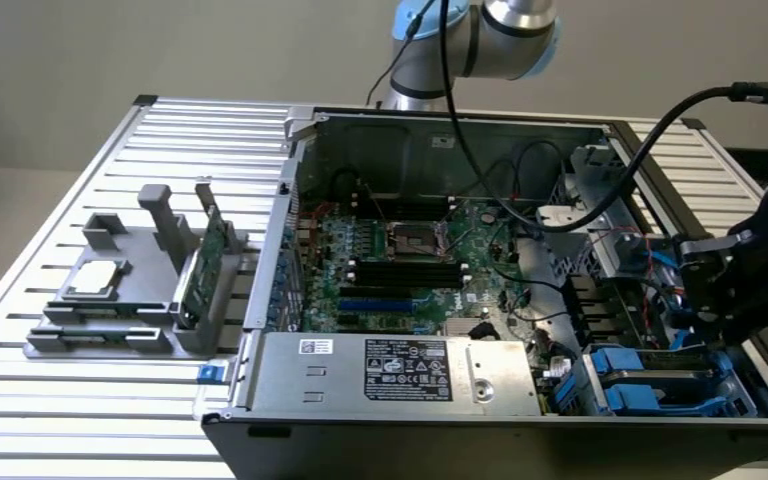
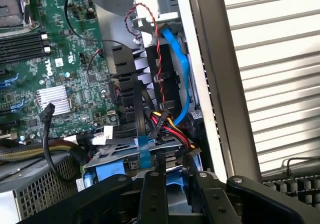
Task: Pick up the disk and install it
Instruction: 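Insert the first disk wire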
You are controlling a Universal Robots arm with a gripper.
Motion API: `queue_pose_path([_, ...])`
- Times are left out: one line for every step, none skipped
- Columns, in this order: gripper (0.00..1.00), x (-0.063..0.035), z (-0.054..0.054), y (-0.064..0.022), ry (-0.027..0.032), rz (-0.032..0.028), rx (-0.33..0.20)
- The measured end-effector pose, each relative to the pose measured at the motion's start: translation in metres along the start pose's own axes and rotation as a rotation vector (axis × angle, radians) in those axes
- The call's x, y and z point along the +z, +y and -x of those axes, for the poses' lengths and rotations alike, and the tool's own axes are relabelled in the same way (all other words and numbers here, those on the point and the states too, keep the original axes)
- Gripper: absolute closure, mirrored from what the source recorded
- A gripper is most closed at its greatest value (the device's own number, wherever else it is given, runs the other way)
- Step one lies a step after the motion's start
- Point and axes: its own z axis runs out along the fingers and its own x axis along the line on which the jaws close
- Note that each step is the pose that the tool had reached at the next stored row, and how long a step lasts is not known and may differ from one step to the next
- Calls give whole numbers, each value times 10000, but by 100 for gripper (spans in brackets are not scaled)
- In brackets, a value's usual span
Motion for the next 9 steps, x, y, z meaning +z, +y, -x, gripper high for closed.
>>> queue_pose_path([72,0,0,0,-16,-15,166])
queue_pose_path([72,0,0,0,-32,-29,335])
queue_pose_path([72,1,0,0,-47,-43,506])
queue_pose_path([72,1,0,-1,-64,-59,690])
queue_pose_path([72,2,0,0,-81,-74,862])
queue_pose_path([72,2,0,0,-97,-89,1037])
queue_pose_path([72,3,0,0,-113,-103,1211])
queue_pose_path([72,3,0,0,-130,-120,1388])
queue_pose_path([72,3,0,0,-147,-135,1563])
